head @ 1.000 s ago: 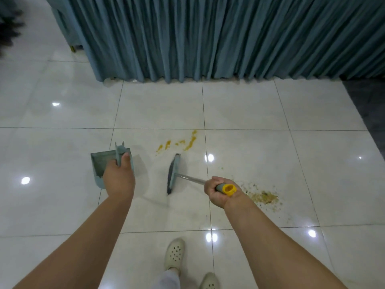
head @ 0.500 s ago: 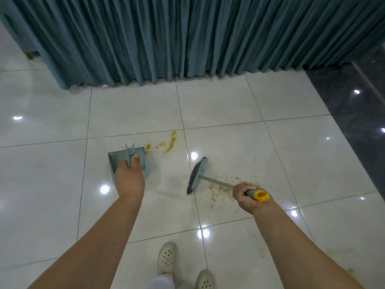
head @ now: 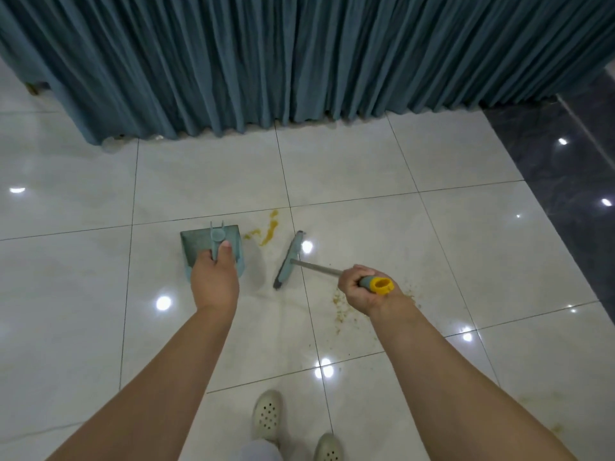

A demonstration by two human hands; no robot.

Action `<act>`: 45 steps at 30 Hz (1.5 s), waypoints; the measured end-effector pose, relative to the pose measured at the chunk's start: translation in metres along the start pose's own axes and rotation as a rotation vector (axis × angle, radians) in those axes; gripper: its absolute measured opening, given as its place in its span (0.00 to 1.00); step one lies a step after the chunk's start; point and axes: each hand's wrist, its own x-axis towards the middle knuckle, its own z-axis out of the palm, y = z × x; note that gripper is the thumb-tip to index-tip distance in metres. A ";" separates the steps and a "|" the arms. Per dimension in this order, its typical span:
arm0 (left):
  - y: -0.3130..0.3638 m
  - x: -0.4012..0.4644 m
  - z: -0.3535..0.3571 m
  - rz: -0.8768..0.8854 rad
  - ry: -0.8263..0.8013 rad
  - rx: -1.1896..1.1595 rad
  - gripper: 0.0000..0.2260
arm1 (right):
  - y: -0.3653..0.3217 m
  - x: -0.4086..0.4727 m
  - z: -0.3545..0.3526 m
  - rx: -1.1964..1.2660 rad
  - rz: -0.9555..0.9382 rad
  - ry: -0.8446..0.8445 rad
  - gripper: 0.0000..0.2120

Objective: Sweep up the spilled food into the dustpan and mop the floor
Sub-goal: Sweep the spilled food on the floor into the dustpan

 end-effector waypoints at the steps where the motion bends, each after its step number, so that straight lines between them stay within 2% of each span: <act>1: -0.002 0.001 0.001 0.000 -0.005 0.006 0.16 | 0.002 0.007 0.001 0.005 0.005 -0.002 0.19; 2: -0.003 0.003 0.002 0.004 -0.012 0.009 0.16 | 0.004 0.012 0.003 0.021 0.009 -0.006 0.22; 3: -0.004 0.004 0.004 0.011 -0.021 0.012 0.16 | 0.003 0.017 0.003 0.043 -0.003 -0.007 0.21; 5: -0.005 0.004 0.008 0.031 -0.041 0.027 0.16 | -0.002 0.021 0.002 0.097 -0.054 0.000 0.13; 9: -0.005 -0.005 0.015 0.054 -0.066 0.038 0.16 | -0.025 0.008 -0.013 0.156 -0.127 0.005 0.16; 12: -0.005 -0.019 0.021 0.058 -0.083 0.047 0.18 | -0.045 -0.011 -0.030 0.192 -0.174 -0.018 0.08; 20: -0.008 -0.084 0.042 0.067 -0.069 0.067 0.16 | -0.111 -0.063 -0.098 0.294 -0.227 0.006 0.13; 26: -0.026 -0.156 0.049 0.086 -0.033 0.102 0.18 | -0.147 -0.110 -0.155 0.283 -0.243 0.028 0.12; 31: -0.044 -0.208 0.037 0.083 0.026 0.080 0.15 | -0.159 -0.143 -0.198 0.156 -0.153 0.001 0.13; 35: -0.062 -0.238 0.019 0.043 0.079 0.055 0.16 | -0.147 -0.153 -0.219 0.075 -0.064 -0.019 0.21; 38: -0.077 -0.254 -0.001 0.019 0.129 0.038 0.19 | -0.126 -0.153 -0.228 0.003 -0.007 0.011 0.15; 42: -0.094 -0.268 -0.034 -0.015 0.200 0.032 0.20 | -0.089 -0.147 -0.241 -0.121 0.131 0.044 0.27; 45: -0.105 -0.273 -0.060 -0.037 0.237 0.025 0.21 | -0.057 -0.135 -0.250 -0.175 0.191 0.079 0.19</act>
